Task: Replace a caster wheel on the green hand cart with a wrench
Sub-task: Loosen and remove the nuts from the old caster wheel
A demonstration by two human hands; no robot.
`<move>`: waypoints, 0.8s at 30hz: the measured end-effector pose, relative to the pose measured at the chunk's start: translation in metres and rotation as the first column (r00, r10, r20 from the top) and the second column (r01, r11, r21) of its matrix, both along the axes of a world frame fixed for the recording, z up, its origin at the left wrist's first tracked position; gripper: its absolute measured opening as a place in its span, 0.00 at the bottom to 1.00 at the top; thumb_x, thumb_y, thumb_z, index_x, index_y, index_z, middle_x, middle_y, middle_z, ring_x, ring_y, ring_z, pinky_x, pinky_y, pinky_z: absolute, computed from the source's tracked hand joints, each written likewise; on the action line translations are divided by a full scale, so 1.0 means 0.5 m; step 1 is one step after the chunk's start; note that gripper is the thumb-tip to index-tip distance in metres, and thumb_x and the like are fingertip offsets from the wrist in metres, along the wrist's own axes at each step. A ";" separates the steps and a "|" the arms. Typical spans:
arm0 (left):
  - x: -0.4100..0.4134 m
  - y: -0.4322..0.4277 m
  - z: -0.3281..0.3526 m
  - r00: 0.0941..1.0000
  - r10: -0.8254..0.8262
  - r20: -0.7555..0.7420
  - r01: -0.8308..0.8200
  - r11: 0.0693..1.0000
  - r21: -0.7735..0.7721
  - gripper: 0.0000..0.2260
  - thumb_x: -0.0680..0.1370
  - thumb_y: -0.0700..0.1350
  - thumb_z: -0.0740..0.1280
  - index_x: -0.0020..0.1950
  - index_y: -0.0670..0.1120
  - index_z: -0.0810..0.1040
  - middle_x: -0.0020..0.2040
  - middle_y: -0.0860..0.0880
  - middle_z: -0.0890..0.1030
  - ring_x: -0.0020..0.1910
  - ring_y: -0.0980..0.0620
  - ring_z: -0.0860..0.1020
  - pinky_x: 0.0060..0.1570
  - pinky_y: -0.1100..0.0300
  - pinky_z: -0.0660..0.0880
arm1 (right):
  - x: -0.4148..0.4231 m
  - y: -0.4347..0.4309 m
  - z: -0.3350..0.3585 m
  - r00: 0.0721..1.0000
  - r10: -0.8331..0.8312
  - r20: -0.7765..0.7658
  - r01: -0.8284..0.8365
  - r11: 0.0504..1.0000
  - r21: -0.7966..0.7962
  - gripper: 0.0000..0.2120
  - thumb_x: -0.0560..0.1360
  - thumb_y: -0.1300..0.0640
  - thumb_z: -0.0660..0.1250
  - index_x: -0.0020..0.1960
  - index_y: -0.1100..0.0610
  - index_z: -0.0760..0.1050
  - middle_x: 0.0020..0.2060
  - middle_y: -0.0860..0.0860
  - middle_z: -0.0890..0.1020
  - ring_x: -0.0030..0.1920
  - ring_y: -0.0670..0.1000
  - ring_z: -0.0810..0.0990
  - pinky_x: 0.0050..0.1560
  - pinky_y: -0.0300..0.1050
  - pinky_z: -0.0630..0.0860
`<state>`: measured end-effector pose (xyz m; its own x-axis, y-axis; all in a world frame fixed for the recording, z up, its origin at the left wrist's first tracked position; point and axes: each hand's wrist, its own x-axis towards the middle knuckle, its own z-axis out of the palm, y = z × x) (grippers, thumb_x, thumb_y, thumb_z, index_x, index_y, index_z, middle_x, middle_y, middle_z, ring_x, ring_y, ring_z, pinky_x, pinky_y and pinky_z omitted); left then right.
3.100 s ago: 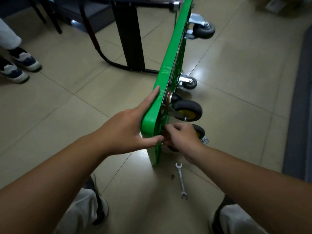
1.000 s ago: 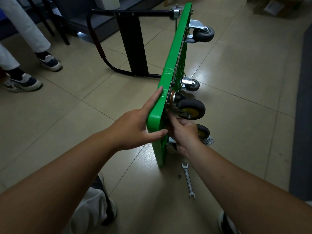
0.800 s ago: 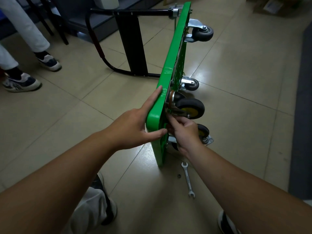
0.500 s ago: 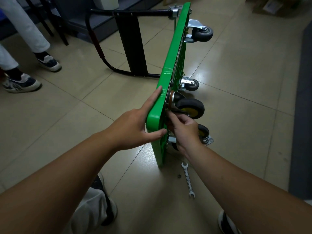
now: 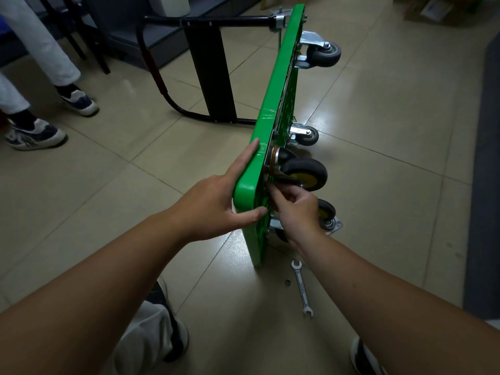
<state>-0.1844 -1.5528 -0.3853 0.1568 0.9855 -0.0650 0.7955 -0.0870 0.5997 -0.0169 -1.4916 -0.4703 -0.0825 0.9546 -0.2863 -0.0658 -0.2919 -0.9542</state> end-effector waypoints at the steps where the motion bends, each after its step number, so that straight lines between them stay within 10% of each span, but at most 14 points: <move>1: 0.000 0.000 0.000 1.000 0.004 -0.001 -0.004 1.000 0.000 0.50 0.75 0.60 0.73 0.79 0.69 0.34 0.55 0.42 0.85 0.39 0.50 0.84 0.45 0.47 0.82 | 0.000 -0.003 0.000 1.000 -0.002 -0.028 0.002 1.000 0.004 0.05 0.76 0.57 0.73 0.50 0.58 0.83 0.44 0.52 0.87 0.46 0.47 0.86 0.48 0.39 0.82; 12: 0.000 0.000 -0.002 1.000 -0.001 0.013 0.001 1.000 -0.002 0.51 0.75 0.58 0.74 0.79 0.70 0.35 0.54 0.42 0.85 0.41 0.49 0.84 0.45 0.46 0.83 | 0.000 -0.006 0.003 0.998 0.012 -0.055 -0.007 0.995 0.096 0.06 0.76 0.61 0.72 0.52 0.61 0.82 0.44 0.52 0.86 0.46 0.46 0.86 0.48 0.36 0.81; 24: -0.022 0.002 0.013 0.987 -0.029 0.160 0.041 0.997 -0.068 0.52 0.74 0.51 0.77 0.80 0.69 0.38 0.71 0.47 0.78 0.60 0.49 0.82 0.60 0.46 0.81 | 0.088 -0.023 -0.182 0.823 0.010 0.567 -0.246 0.908 0.340 0.07 0.72 0.62 0.75 0.49 0.56 0.81 0.38 0.50 0.80 0.36 0.48 0.79 0.39 0.41 0.79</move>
<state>-0.1951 -1.5519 -0.3787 0.2051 0.9730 -0.1060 0.6870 -0.0660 0.7236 0.0273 -1.5029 -0.5611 -0.1561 0.9857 0.0633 0.5055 0.1348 -0.8522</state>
